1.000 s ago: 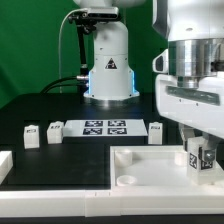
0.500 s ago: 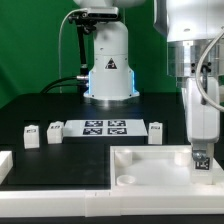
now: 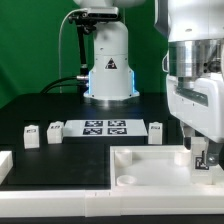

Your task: Assemble one leg

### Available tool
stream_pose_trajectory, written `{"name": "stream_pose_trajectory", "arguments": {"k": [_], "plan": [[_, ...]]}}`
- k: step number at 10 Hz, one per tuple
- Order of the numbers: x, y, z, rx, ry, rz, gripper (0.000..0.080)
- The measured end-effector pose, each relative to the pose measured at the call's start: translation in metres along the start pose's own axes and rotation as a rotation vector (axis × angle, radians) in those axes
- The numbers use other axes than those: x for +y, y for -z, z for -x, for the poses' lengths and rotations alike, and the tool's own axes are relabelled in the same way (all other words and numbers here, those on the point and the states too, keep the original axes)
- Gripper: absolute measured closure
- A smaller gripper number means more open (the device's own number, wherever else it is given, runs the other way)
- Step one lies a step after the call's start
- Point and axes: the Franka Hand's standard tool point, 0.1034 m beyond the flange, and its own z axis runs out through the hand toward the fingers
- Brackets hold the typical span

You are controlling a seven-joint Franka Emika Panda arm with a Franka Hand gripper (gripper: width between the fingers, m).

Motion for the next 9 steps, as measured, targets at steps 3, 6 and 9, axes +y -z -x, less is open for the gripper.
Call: {"name": "stream_pose_trajectory", "arguments": {"k": [3,6,9], "plan": [[-0.0007,0.001,0.0007,0.0,0.443,-0.002,0.0151],[-0.0007,0.0009,0.0022,0.009,0.722,0.001,0.0151],[-0.0004,0.0004,0.0063,0.013,0.832,0.004,0.0151]]}}
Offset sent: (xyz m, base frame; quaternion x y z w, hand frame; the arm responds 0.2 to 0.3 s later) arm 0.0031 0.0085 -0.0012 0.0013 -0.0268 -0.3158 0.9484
